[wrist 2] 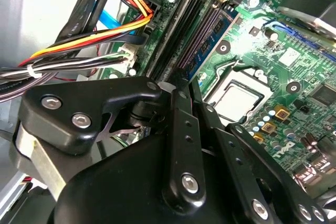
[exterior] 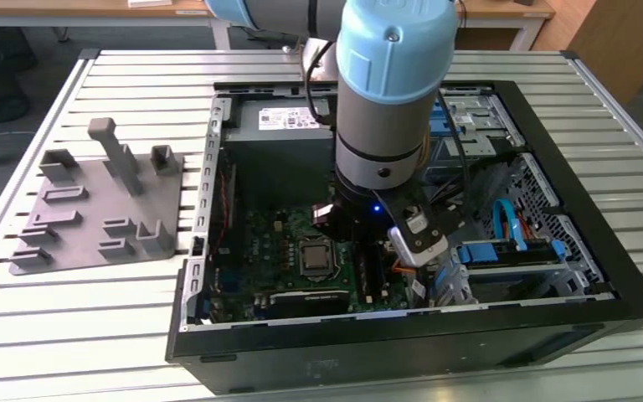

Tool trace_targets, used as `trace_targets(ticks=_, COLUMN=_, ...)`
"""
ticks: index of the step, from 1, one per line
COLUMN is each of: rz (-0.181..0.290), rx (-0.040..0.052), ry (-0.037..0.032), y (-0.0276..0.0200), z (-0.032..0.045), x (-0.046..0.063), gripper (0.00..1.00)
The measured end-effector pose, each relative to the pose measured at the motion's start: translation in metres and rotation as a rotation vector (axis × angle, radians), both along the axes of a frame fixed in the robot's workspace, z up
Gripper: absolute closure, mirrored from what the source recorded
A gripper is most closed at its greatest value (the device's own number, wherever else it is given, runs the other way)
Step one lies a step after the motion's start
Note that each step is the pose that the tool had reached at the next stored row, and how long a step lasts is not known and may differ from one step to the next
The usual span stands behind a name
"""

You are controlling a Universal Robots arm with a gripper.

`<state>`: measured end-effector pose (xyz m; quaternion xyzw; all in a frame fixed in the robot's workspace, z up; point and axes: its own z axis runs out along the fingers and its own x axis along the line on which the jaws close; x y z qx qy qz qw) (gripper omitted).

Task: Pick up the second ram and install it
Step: 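Insert the second ram into the second slot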

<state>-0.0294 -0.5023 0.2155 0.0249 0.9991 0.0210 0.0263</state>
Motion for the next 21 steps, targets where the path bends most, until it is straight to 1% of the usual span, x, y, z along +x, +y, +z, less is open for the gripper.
trace_targets(ticks=5, rz=0.000, rx=-0.0002, ry=0.0001, y=0.0018, z=-0.0007, x=0.0000, gripper=0.86)
trace_targets(ticks=11, rz=0.004, rx=-0.0003, ry=0.0001, y=0.0019, z=-0.0010, x=-0.0004, gripper=0.86)
trace_targets(ticks=18, rz=0.006, rx=0.0000, ry=-0.0044, y=0.0019, z=0.0003, x=-0.0019, gripper=0.86)
trace_targets(ticks=21, rz=0.006, rx=-0.0003, ry=-0.0047, y=0.0019, z=0.0010, x=-0.0020, gripper=0.86)
